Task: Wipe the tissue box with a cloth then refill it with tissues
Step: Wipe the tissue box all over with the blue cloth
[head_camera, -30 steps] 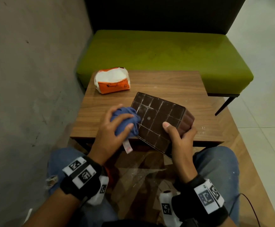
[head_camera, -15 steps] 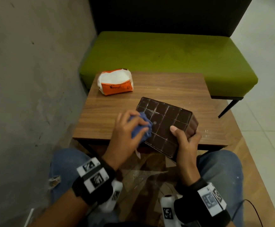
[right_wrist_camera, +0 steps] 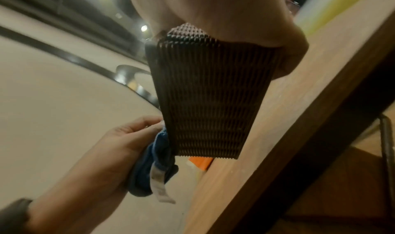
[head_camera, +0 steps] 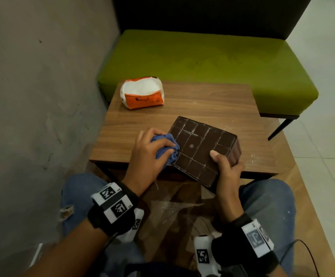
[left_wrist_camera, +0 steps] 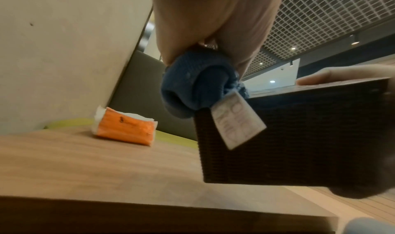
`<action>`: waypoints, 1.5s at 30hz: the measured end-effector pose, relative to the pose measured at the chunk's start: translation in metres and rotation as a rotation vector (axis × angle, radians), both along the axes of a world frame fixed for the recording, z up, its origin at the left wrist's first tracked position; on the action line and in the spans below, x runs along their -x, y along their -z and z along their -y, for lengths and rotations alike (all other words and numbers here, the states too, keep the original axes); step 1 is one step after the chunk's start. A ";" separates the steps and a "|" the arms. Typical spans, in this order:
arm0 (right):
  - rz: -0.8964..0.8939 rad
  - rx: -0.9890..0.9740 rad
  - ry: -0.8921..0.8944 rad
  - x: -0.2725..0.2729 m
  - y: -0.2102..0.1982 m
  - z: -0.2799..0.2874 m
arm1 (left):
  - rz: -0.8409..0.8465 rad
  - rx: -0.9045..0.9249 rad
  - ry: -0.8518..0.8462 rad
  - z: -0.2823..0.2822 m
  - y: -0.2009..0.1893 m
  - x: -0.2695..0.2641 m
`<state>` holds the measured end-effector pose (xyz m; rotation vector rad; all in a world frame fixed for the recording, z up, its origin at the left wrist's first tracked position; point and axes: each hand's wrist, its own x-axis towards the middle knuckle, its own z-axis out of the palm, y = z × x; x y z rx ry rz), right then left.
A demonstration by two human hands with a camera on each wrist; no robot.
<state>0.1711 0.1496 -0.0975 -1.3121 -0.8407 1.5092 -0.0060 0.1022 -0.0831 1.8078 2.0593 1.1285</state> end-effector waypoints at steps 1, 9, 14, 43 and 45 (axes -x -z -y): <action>0.006 0.009 0.014 0.002 0.000 -0.001 | -0.018 0.001 0.027 0.002 -0.003 -0.008; 0.019 -0.018 0.029 -0.002 -0.003 0.000 | -0.130 -0.009 0.162 0.000 -0.012 -0.013; 0.114 -0.052 0.066 0.004 -0.007 -0.004 | -0.094 -0.038 0.160 0.003 -0.016 -0.035; 0.074 -0.162 -0.063 0.000 -0.001 0.005 | 0.135 0.025 -0.072 -0.011 0.004 0.007; 0.075 -0.206 -0.080 0.003 -0.008 0.006 | 0.158 -0.025 -0.113 -0.028 -0.008 0.004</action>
